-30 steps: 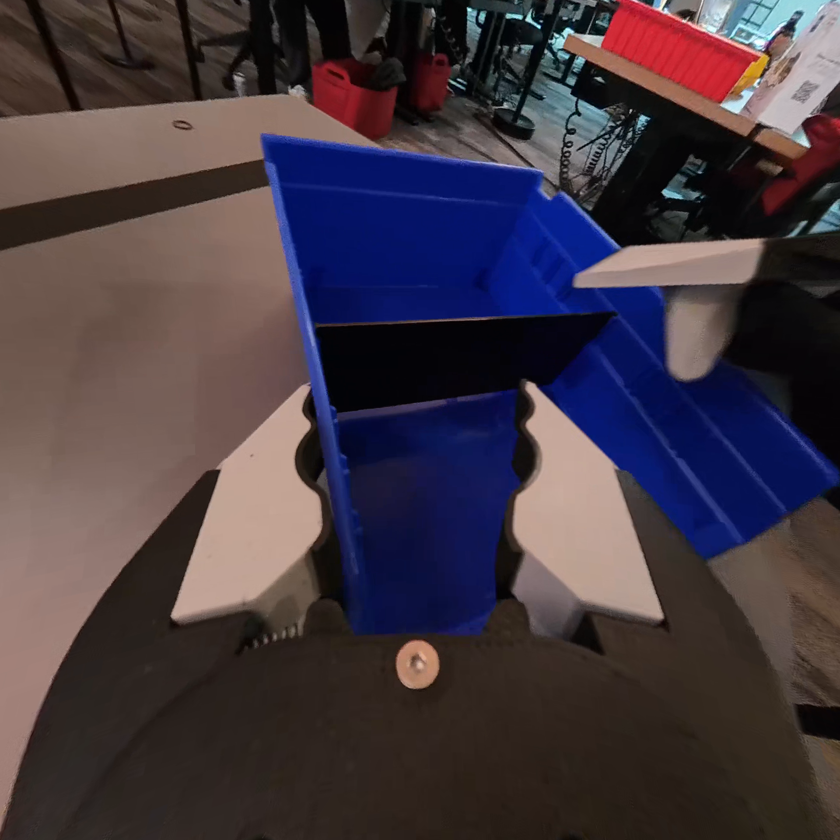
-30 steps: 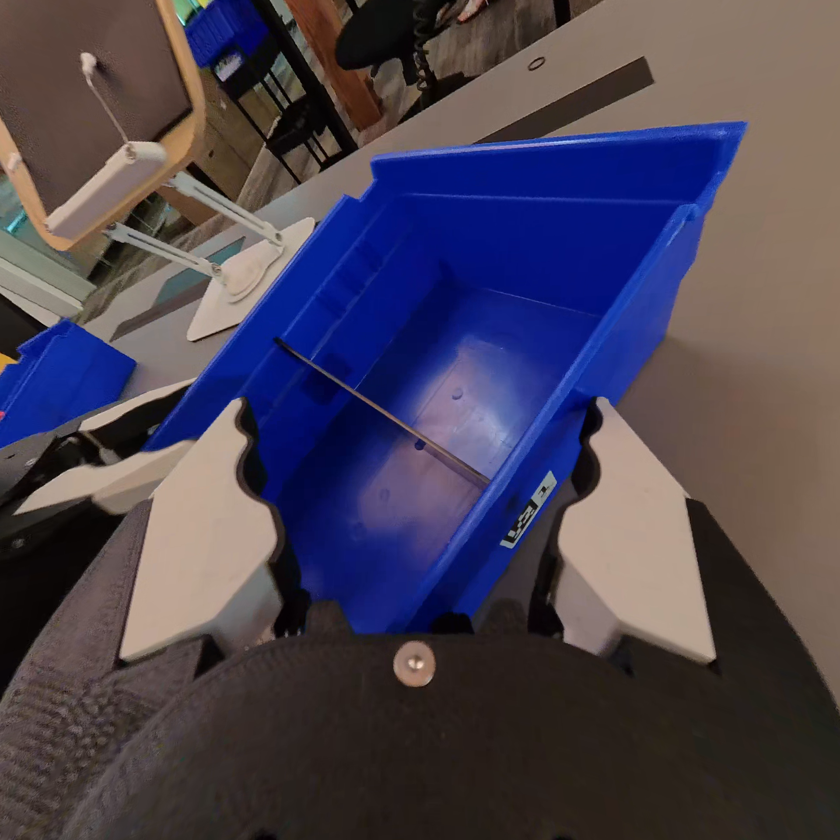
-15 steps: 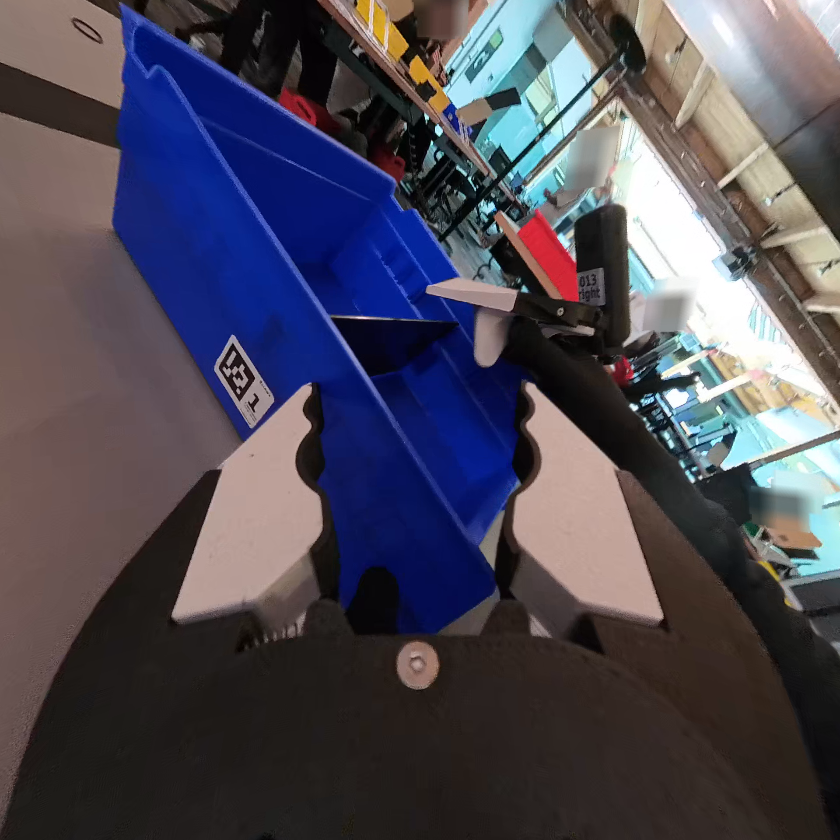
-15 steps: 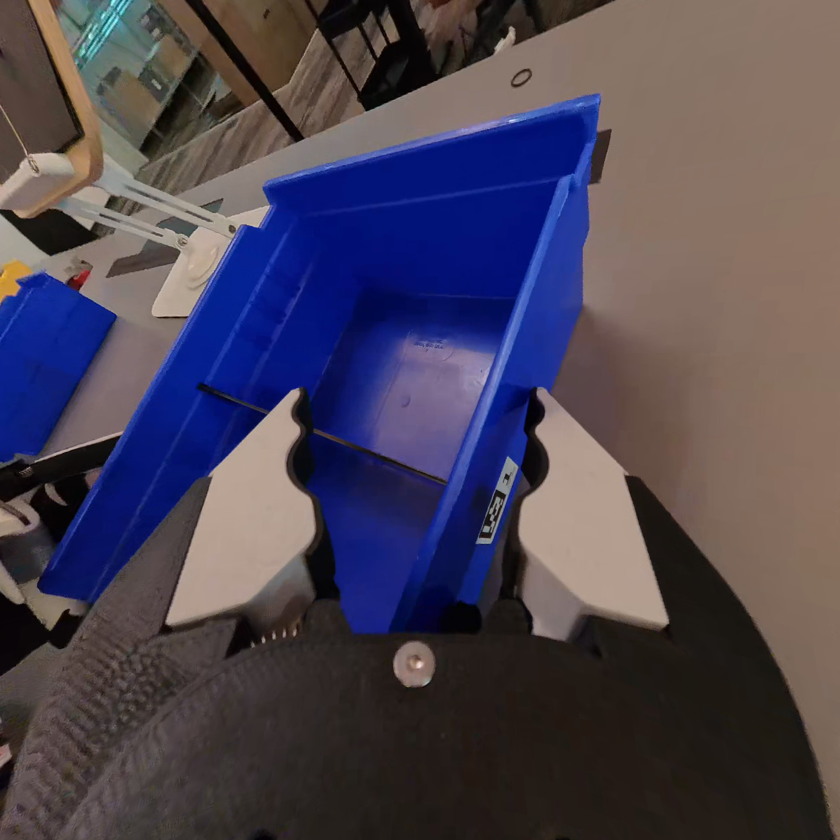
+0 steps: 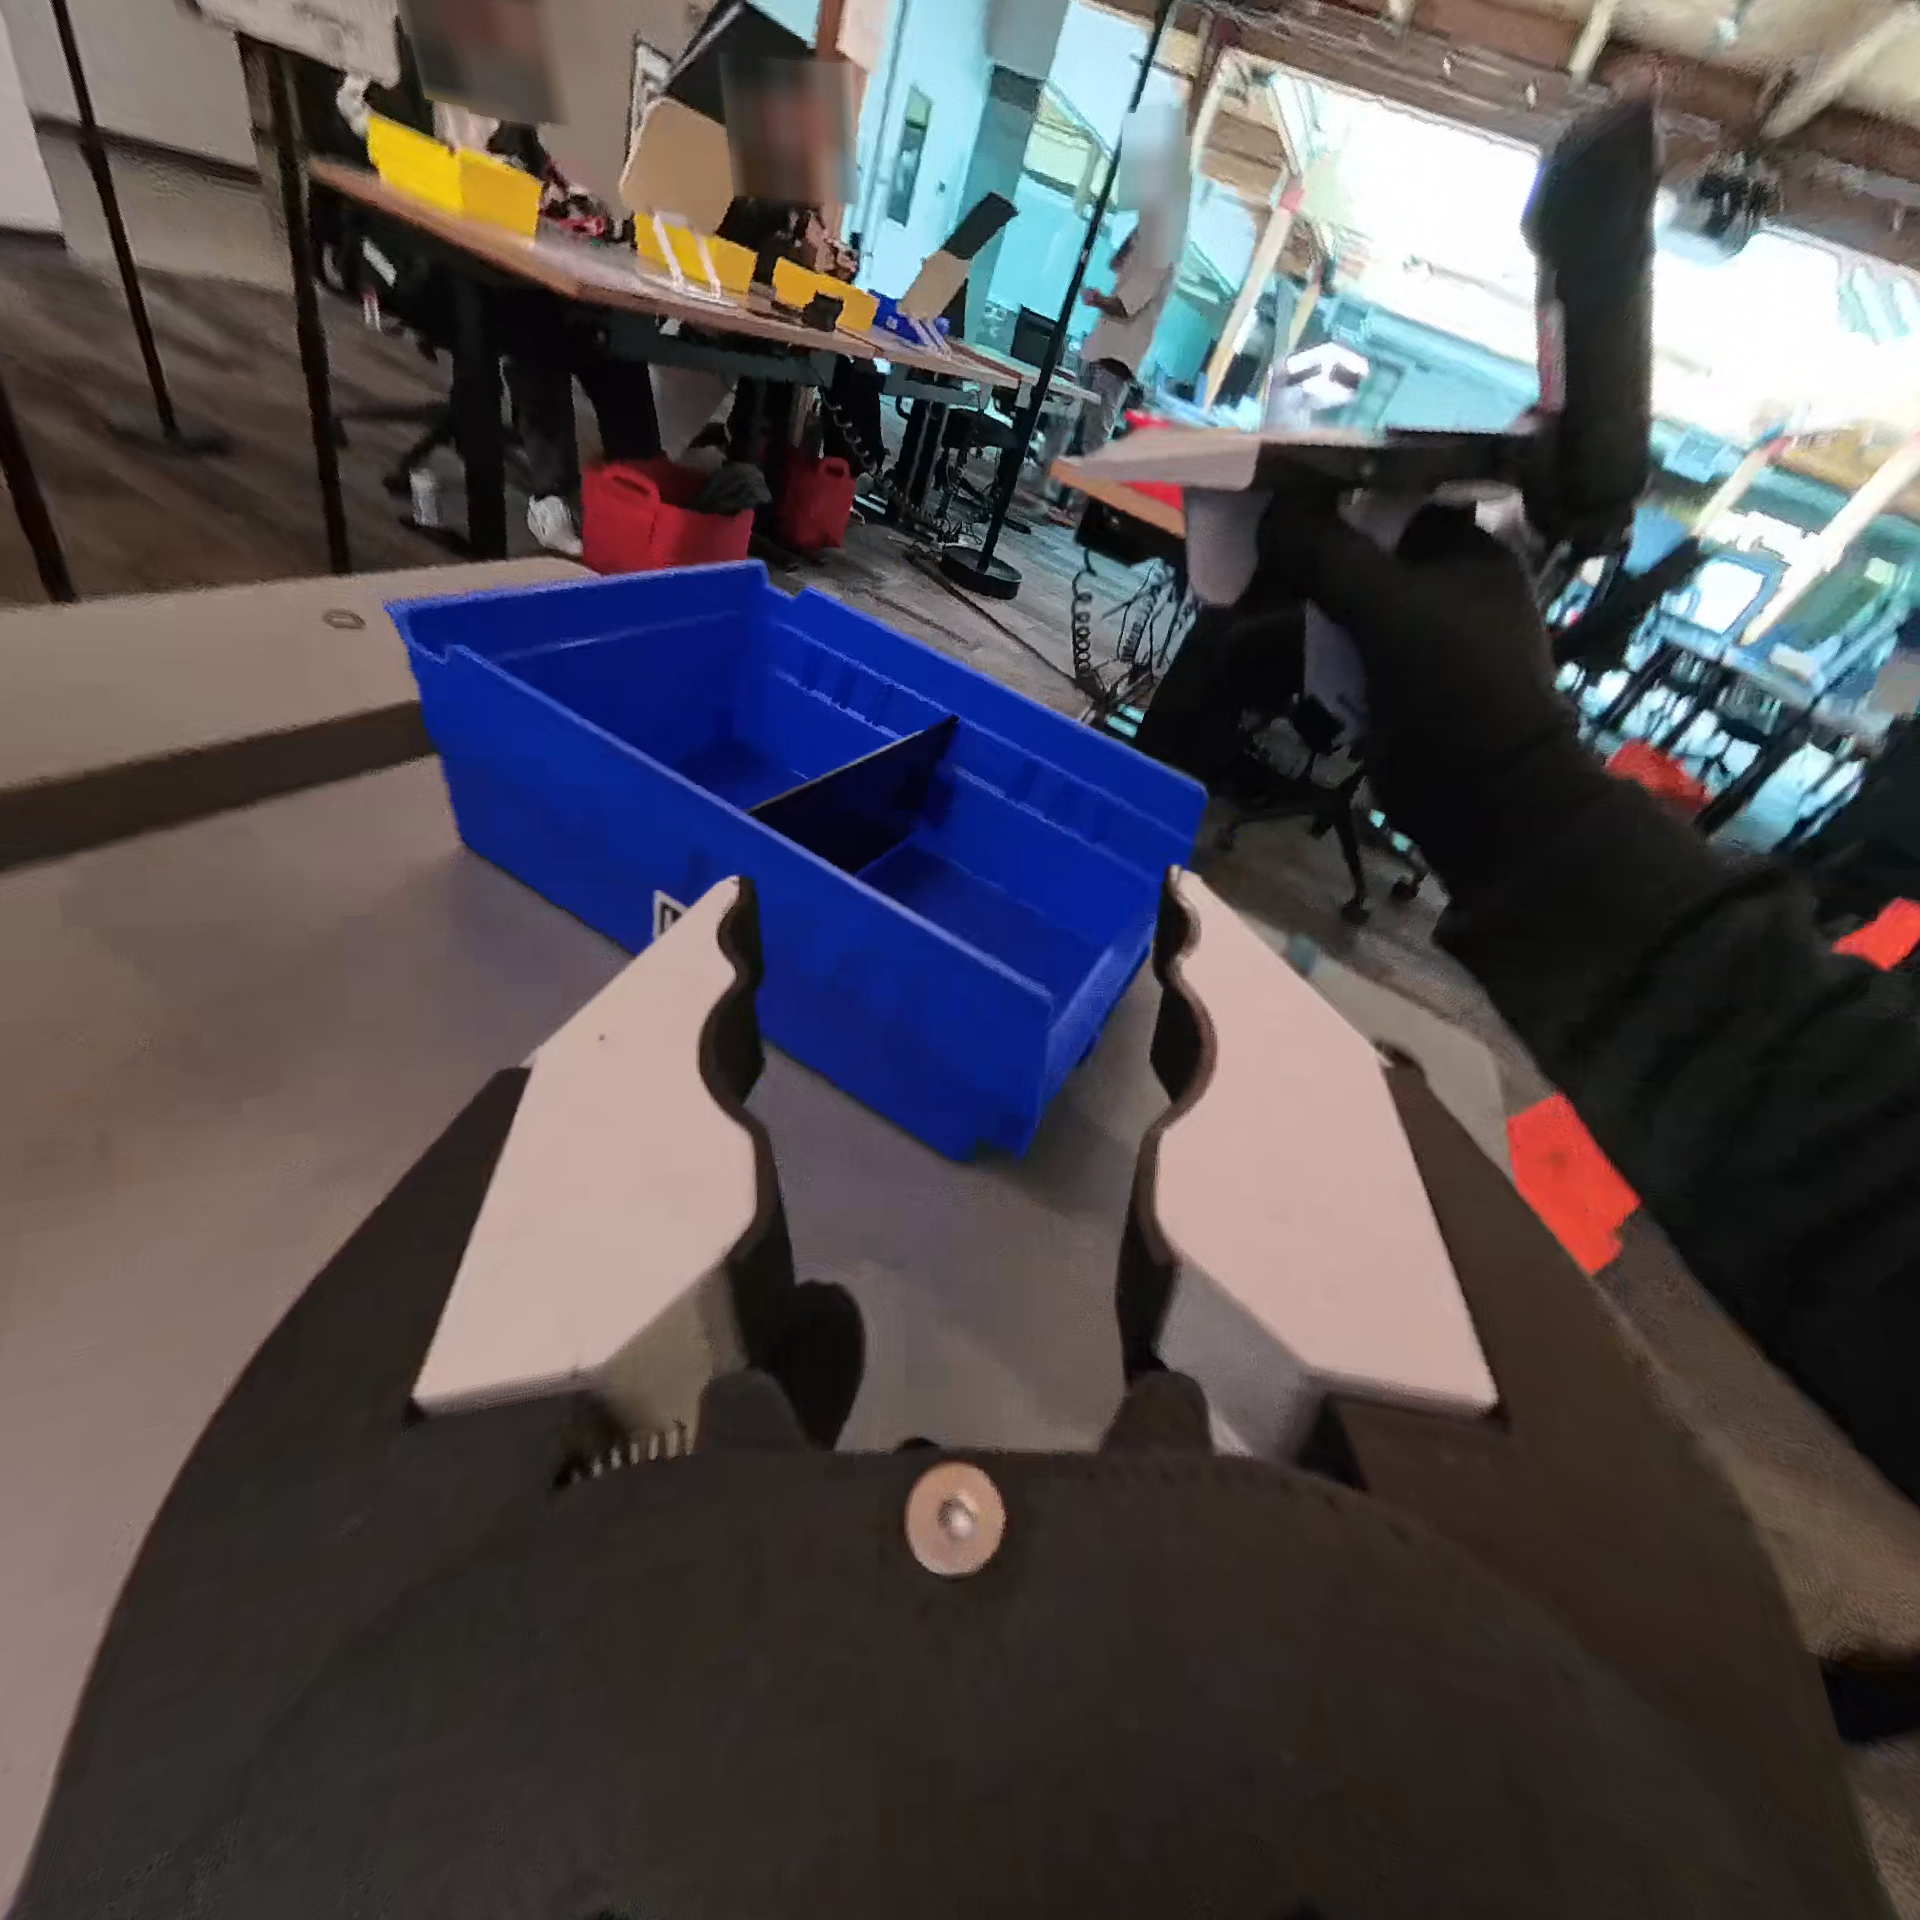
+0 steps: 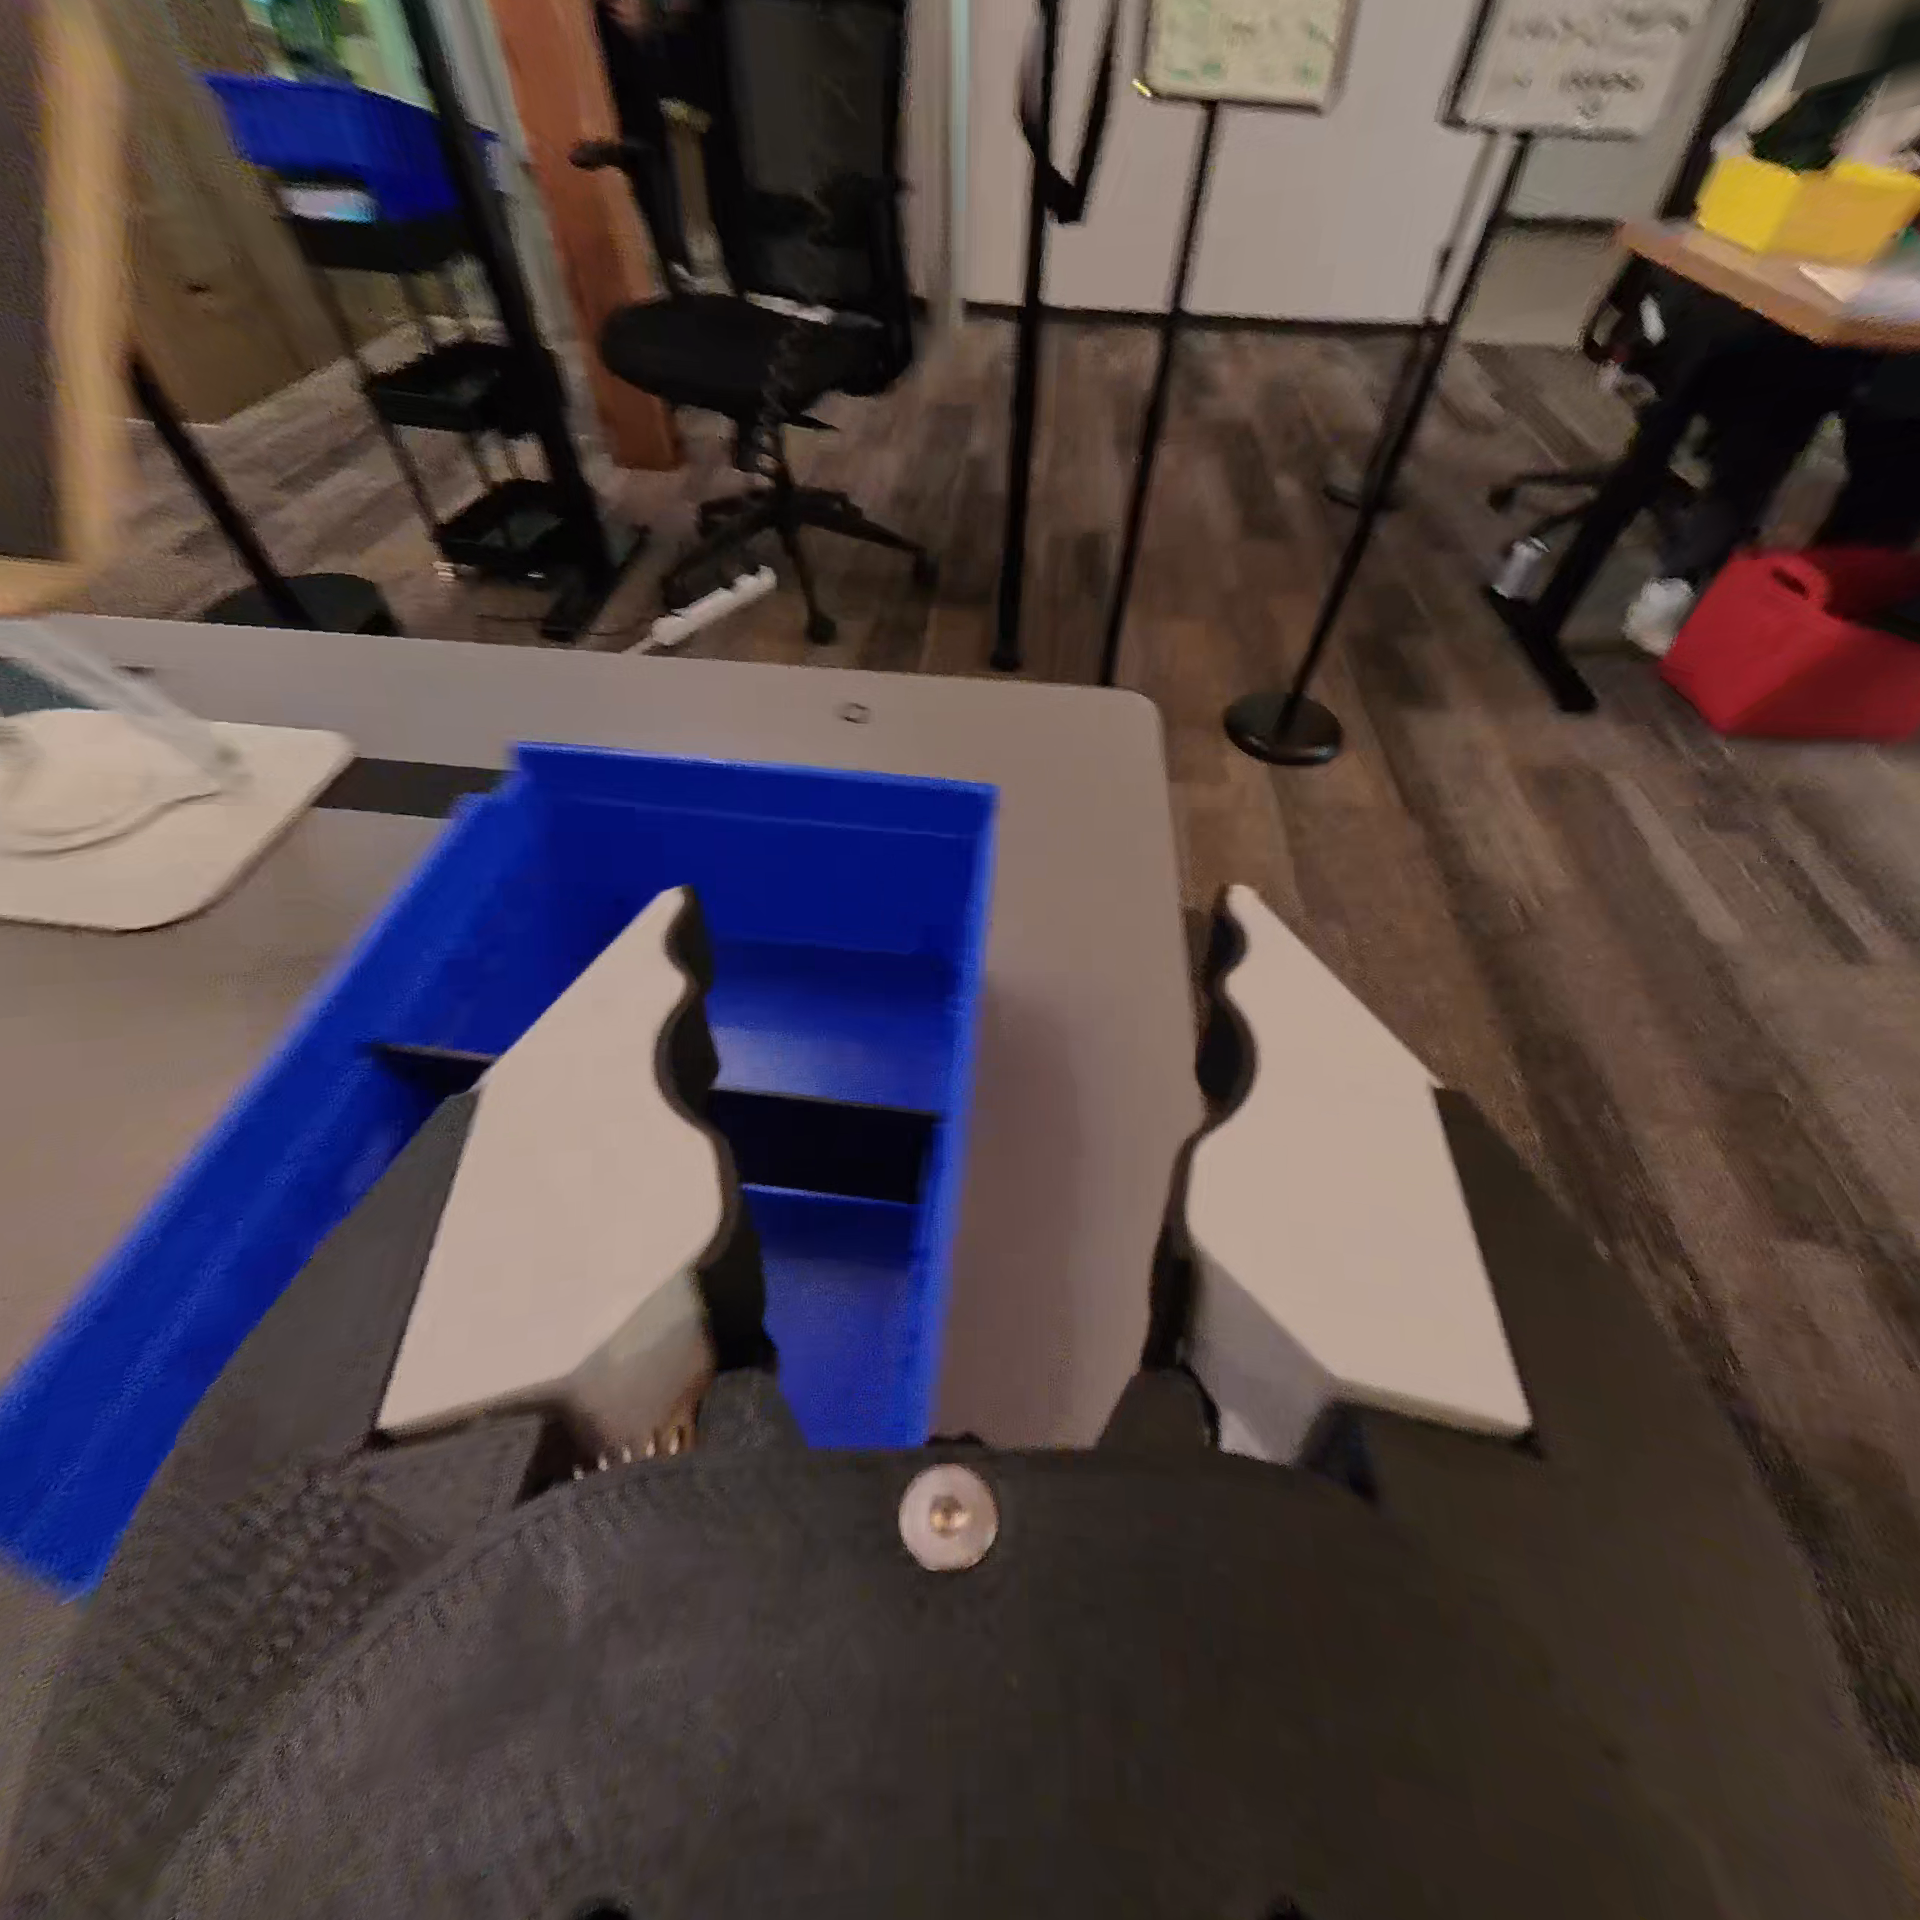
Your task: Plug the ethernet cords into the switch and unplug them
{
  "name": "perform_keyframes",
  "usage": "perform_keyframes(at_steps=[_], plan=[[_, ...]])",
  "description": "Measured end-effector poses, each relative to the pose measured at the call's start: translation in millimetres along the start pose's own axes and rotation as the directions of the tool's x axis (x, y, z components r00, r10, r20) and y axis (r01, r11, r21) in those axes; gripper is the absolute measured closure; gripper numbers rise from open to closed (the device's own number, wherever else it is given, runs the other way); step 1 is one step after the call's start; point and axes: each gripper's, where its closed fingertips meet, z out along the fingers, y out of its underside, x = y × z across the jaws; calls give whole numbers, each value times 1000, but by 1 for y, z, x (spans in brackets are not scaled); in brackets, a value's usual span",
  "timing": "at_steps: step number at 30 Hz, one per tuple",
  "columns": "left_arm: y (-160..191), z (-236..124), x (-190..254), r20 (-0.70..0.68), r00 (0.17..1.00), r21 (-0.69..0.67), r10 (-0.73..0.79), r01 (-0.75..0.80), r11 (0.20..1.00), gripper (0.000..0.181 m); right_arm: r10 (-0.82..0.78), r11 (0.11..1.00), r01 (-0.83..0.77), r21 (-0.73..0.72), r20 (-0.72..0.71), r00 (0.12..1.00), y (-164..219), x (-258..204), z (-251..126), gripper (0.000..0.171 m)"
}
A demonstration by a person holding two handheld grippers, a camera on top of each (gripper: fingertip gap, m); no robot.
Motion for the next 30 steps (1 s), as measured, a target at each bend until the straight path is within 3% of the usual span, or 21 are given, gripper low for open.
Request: perform_keyframes(at_steps=[2,5,7,8,13,16,19,22,24,27,30], plan=[[0,-36,-1,17,994,-35,103,-103,994,113,-57,998,56,16,61,996,-12,-42,-20,97],[-9,-94,-18,84,972,-56,220,-216,975,119,-106,994,101,37,183,977,-22,-115,-44,110],[-16,-135,-38,149,950,-79,274,-265,961,123,-37,998,55,-41,352,935,-17,-174,-58,151],[-20,-155,-50,180,939,-90,292,-280,956,124,-11,997,44,-67,425,905,-15,-203,-64,159],[-36,-256,-129,377,841,-240,388,-316,918,126,-24,991,90,-103,519,855,-7,-304,-80,153],[-53,-329,-199,534,703,-383,469,-294,876,124,32,980,90,-175,594,804,11,-361,-92,146],[-43,-394,-272,600,659,-565,454,-53,823,120,96,972,72,-223,659,746,28,-410,-109,144],[-32,-434,-338,668,644,-598,372,167,784,115,96,957,125,-261,692,715,58,-453,-127,144],[-14,-440,-372,698,676,-567,235,322,758,111,123,954,117,-277,716,687,75,-479,-139,144],[19,-454,-418,749,642,-575,165,505,644,107,153,947,122,-296,754,639,102,-514,-152,145],[42,-444,-429,760,648,-559,47,615,555,108,168,936,150,-319,777,606,122,-530,-154,145]])
